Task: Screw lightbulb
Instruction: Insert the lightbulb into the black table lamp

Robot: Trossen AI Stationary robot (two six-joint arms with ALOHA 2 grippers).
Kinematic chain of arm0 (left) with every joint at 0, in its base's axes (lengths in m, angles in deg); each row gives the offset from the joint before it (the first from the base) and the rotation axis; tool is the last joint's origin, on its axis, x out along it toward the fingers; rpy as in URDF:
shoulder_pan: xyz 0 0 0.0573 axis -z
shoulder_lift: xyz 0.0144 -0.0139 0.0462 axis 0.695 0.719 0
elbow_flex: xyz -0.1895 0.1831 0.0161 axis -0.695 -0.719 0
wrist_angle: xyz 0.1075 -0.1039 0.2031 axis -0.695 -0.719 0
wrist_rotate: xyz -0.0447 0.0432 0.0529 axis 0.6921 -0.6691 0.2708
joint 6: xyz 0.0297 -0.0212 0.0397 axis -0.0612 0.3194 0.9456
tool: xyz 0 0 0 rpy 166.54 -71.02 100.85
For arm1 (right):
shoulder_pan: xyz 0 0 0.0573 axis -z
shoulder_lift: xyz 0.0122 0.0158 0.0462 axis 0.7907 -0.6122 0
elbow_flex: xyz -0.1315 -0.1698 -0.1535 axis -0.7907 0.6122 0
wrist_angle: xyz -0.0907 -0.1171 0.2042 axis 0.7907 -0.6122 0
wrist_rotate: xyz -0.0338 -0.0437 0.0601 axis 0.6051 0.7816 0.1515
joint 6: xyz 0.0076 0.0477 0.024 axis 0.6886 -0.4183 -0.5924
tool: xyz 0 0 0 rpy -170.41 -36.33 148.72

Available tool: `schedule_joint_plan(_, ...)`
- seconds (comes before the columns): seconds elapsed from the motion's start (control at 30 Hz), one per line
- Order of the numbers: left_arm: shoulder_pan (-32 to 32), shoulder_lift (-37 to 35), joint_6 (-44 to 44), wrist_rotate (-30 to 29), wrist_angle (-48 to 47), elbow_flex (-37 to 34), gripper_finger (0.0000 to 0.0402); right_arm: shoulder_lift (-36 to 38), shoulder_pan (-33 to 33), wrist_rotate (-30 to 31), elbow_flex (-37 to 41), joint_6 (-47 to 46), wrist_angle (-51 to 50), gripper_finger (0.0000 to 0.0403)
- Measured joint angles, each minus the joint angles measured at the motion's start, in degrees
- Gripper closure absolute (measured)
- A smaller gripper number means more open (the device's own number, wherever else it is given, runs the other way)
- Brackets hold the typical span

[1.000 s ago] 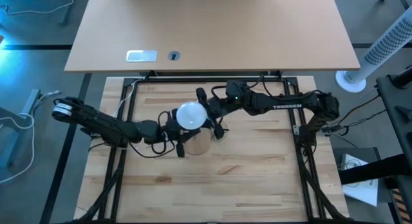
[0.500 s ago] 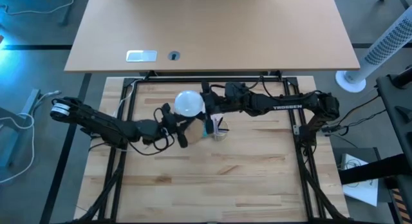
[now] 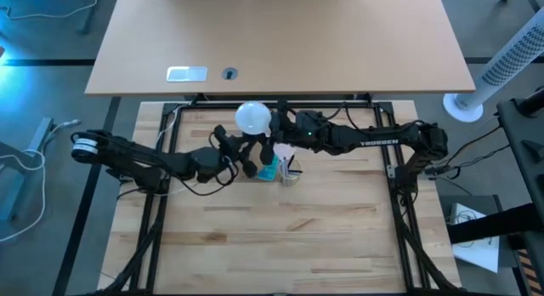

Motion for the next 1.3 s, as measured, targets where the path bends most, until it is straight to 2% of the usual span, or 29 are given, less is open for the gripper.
schedule_joint_plan(0.17,-1.3,0.3,2.1,-1.0,-2.0,1.8,0.0338,0.0,0.0,6.4,0.0,-2.9,-0.6,0.0247)
schedule_joint_plan(0.47,-6.6,2.0,2.2,0.7,-20.6,10.3,0.0338,-0.9,0.2,16.4,0.0,-8.3,-1.1,0.0247)
schedule_joint_plan(0.67,-7.6,3.2,4.1,1.2,-22.2,11.8,0.0338,-0.9,0.4,22.5,0.0,-17.2,-2.2,0.0247)
schedule_joint_plan(0.77,-8.2,3.4,4.3,1.2,-21.0,11.8,0.0338,-1.1,0.7,23.4,0.0,-20.6,-2.3,0.0247)
schedule_joint_plan(1.07,-8.8,7.0,2.0,1.4,-18.6,11.7,0.0338,-1.5,0.7,24.5,0.1,-18.8,-3.4,0.0247)
schedule_joint_plan(1.3,-8.7,8.3,1.0,5.2,-17.2,11.7,0.0338,0.3,0.9,21.0,0.1,-20.6,-9.4,0.0236)
